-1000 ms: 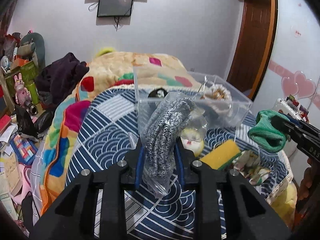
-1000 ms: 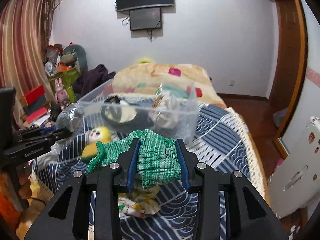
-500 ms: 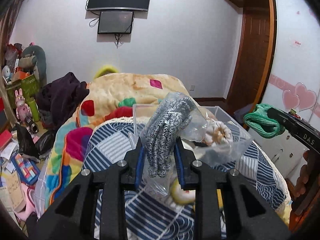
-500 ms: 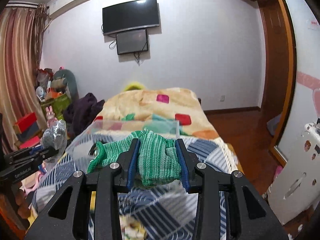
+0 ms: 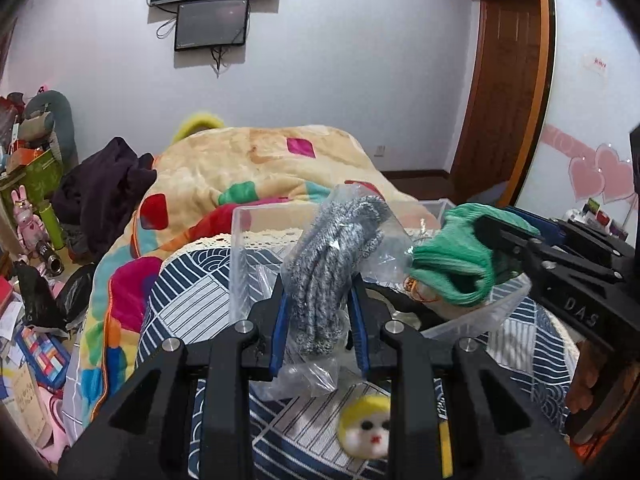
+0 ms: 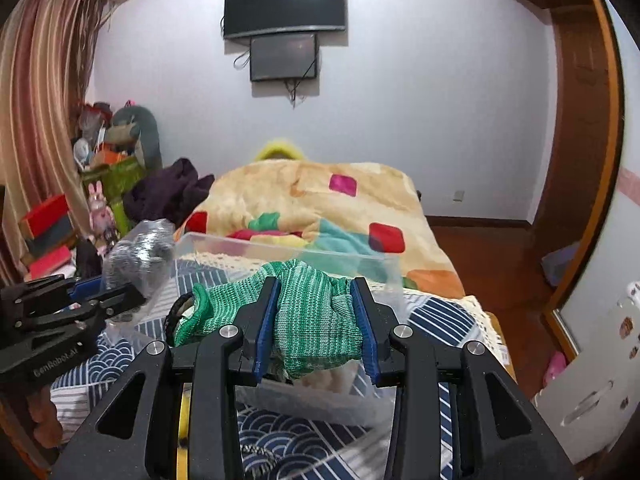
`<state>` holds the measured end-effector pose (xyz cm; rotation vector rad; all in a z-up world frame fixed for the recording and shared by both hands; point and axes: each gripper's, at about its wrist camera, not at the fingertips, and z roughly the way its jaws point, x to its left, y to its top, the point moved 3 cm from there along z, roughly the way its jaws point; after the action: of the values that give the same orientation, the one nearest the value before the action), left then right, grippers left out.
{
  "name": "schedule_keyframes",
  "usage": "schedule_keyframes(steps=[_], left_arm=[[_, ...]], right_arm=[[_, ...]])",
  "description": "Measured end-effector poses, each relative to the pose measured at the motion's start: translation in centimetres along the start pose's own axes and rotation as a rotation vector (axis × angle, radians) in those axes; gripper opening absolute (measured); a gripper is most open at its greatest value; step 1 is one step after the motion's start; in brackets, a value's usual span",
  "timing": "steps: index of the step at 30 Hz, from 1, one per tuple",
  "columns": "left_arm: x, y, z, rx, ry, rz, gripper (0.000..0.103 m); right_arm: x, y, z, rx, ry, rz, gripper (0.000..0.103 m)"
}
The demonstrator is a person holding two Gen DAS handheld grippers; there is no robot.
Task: Organize soft objects
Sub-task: 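Drop the scrubber and green glove into the clear box, opening both tools, then grasp the yellow sponge with the left tool while the right tool grasps the floral cloth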
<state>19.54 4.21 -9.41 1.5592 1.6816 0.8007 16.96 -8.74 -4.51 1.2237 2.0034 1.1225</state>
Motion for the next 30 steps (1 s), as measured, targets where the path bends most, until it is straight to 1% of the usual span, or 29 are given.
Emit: schedule_keyframes(steps=[9,13,18,20,22,23,25,27,29,30], left_arm=[[-0.5,-0.1,2.9,0.069,0.008,0.021,0.028],[-0.7,-0.4,3.4,0.096,0.002,0.022,0.028],[-1.0,-0.7,3.1,0.098,-0.006,0.026,0.028],[-1.0,-0.9,2.8,0.100,-0.013,0.021,0.033],[-0.8,-0.9,2.4,0.098,-0.023,0.012,0.040],[-0.7,-1.0,2.1,0.094,-0.030,0.008,0.042],[-0.7,-0.9,1.5,0.082,-0.035,0.005,0.050],[-0.8,-0.8,0.7,0.065,-0.032,0.004,0.052],[-0.9,-0.7,-0.4,0.042,-0.027,0.008,0.054],[-0.9,-0.7,-1.0,0.032,-0.030,0.009,0.059]], right_arm=[[0.3,-1.2,2.9,0.114,-0.011,-0.043,0.033],[0.3,-1.6,3.1,0.139,-0.011,-0.062,0.033],[0.3,-1.8,3.0,0.154,-0.007,-0.074,0.036],[0.3,-1.8,2.9,0.153,-0.010,-0.072,0.036],[0.0,-1.8,2.5,0.156,-0.005,-0.063,0.037],[0.0,-1.8,2.5,0.157,-0.004,-0.060,0.038],[-0.3,-1.8,2.0,0.154,0.003,-0.053,0.039],[-0.6,-1.7,1.4,0.145,0.006,-0.047,0.041],[-0.7,-1.7,0.8,0.133,0.007,-0.042,0.046],[-0.8,-1.6,0.4,0.124,0.008,-0.040,0.047]])
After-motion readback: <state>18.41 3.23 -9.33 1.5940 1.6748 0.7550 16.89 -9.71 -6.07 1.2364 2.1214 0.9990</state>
